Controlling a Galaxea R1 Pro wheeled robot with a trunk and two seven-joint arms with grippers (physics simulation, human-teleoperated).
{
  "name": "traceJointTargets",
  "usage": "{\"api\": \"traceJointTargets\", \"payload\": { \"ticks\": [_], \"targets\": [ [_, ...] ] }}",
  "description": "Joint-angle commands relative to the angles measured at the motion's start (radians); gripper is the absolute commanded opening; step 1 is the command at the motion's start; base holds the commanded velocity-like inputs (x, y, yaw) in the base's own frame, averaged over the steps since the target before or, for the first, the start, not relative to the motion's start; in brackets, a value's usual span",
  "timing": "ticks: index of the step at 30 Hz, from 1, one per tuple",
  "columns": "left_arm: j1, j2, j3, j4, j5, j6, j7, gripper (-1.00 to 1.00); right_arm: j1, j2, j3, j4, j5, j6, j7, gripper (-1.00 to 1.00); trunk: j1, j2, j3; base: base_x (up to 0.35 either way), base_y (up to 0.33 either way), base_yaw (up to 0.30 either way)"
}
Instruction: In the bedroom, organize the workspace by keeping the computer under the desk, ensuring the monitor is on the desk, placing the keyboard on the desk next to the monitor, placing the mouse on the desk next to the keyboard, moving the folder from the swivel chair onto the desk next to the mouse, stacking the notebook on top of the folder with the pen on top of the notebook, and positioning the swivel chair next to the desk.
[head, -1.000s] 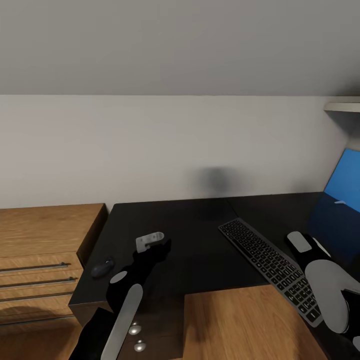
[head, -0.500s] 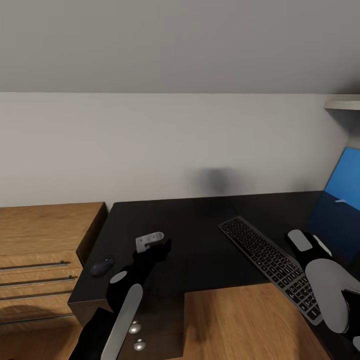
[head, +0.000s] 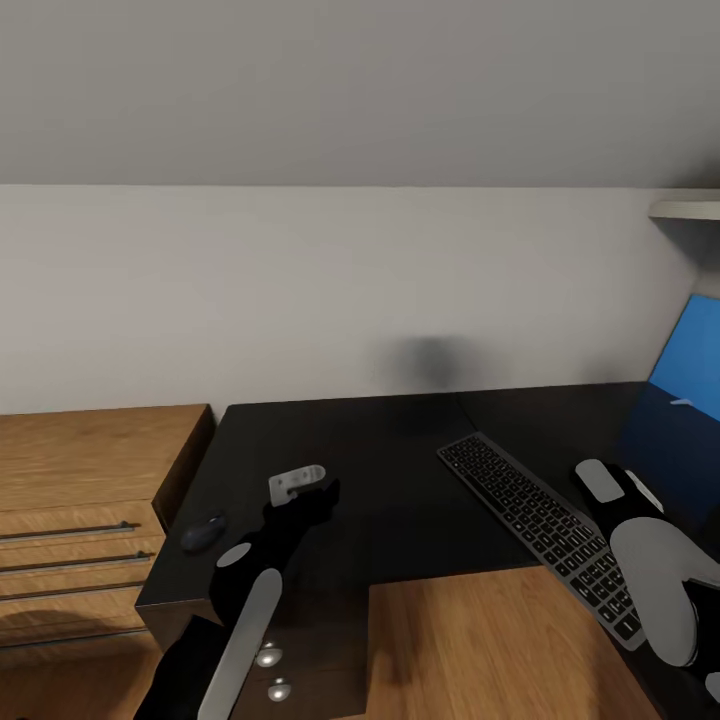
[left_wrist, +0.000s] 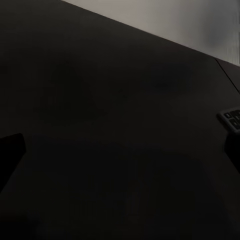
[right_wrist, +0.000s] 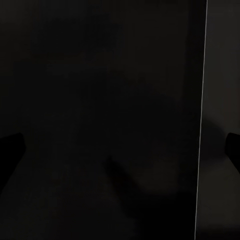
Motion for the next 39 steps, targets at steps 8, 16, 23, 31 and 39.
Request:
{"api": "traceJointTargets", "payload": {
  "ticks": [8,16,23,31,39],
  "targets": [
    [-0.001,0.017,-0.001,-0.001,0.012,0.002,0.008,1.0,0.0,0.0,-0.006,0.024,-0.012,0.006,-0.005,1.0,0.0,0.0,-0.001,-0.1,0.02,0.0],
    [-0.001,0.018,-0.001,-0.001,0.012,0.002,0.008,1.0,0.0,0.0,-0.006,0.025,-0.012,0.006,-0.005,1.0,0.0,0.0,-0.001,-0.047,0.013,0.0],
    [-0.001,0.018,-0.001,-0.001,0.012,0.002,0.008,1.0,0.0,0.0,-0.006,0.024,-0.012,0.006,-0.005,1.0,0.0,0.0,-0.001,-0.103,0.139,0.0],
    [-0.001,0.018,-0.001,0.0,0.013,0.002,0.008,1.0,0.0,0.0,-0.006,0.024,-0.012,0.006,-0.004,1.0,0.0,0.0,-0.001,-0.02,0.072,0.0],
    [-0.001,0.018,-0.001,0.0,0.012,0.002,0.008,1.0,0.0,0.0,-0.006,0.024,-0.012,0.006,-0.003,1.0,0.0,0.0,-0.001,-0.012,0.042,0.0]
  ]
}}
